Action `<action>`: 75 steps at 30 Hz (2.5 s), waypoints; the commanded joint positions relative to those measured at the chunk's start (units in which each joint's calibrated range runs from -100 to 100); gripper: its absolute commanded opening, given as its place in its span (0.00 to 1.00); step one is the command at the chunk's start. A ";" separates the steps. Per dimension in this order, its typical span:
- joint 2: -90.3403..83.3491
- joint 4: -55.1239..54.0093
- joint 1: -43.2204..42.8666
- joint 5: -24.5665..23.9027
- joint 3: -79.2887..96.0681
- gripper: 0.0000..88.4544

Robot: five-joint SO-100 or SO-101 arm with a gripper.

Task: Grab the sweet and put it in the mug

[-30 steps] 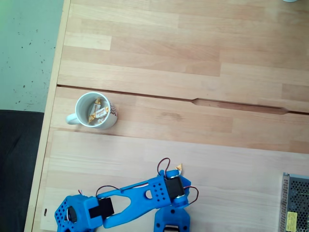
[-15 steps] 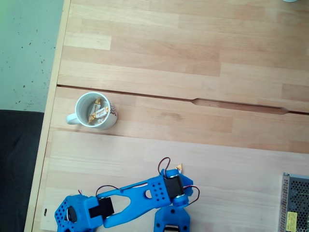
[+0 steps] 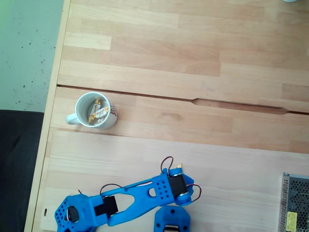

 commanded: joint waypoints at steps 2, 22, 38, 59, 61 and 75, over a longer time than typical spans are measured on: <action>-0.16 -0.70 -0.07 -0.10 -2.64 0.34; 0.27 -1.59 -2.98 -2.64 -4.34 0.33; 4.31 -1.59 -2.91 -3.52 -5.41 0.34; 5.61 -6.35 -2.83 -3.57 -4.25 0.34; 6.47 -6.35 -2.83 -3.57 -4.16 0.34; 6.90 -5.94 -2.91 -3.61 -4.25 0.33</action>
